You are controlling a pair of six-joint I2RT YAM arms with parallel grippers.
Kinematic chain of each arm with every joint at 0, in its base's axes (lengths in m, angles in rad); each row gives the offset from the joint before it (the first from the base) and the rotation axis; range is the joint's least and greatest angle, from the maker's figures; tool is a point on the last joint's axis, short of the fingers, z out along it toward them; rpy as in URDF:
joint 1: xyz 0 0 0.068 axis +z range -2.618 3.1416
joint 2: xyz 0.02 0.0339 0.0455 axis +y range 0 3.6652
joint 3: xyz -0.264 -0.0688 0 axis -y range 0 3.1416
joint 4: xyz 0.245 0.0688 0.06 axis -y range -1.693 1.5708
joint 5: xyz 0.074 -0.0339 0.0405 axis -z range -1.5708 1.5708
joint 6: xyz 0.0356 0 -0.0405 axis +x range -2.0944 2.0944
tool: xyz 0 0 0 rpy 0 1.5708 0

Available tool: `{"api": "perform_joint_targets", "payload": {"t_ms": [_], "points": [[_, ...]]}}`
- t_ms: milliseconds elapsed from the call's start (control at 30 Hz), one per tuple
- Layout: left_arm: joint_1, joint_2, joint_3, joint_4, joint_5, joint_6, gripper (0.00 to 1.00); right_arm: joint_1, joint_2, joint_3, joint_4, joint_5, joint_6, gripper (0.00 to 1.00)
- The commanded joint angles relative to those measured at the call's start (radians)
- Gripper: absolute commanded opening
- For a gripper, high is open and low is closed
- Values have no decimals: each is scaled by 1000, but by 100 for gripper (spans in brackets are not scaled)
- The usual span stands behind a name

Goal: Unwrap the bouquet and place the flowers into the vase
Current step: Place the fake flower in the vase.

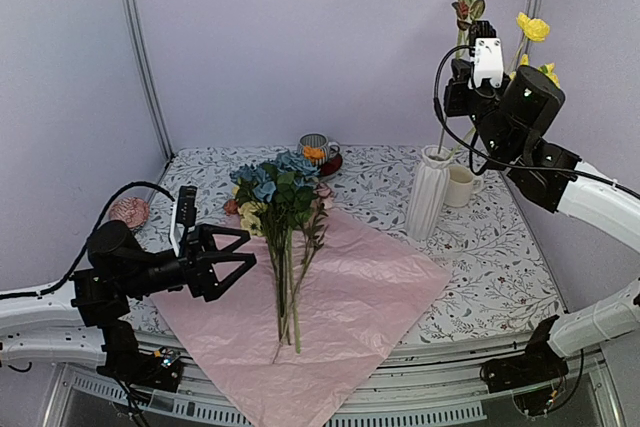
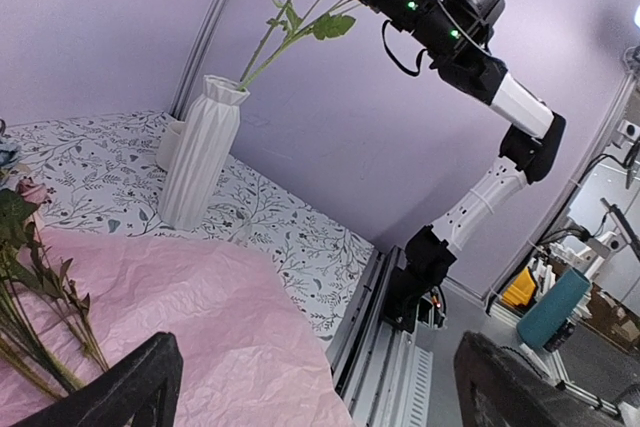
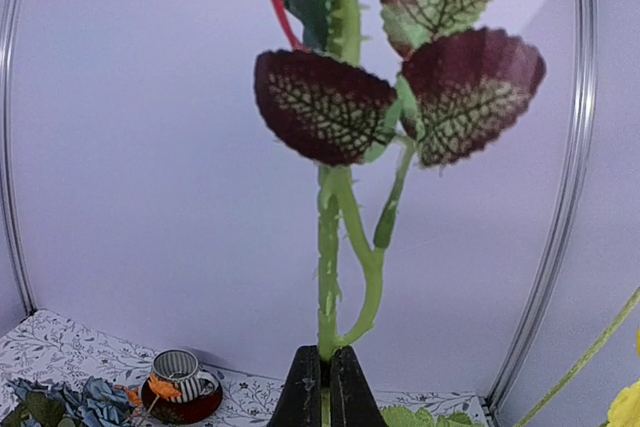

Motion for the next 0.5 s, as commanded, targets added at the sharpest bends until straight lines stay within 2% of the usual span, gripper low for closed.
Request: {"api": "perform_joint_targets", "payload": {"t_ms": [0,267,467], "points": [[-7,-14,-14,-4,-4,-12,97,-59,40,-48,10,-71,119,2],[-6,-8,-30,-4,-3,-26,97,-99,97,-117,-7,-105,234,2],[-6,2,-34,5,-13,-24,97,-138,167,-152,-120,-68,397,4]]}}
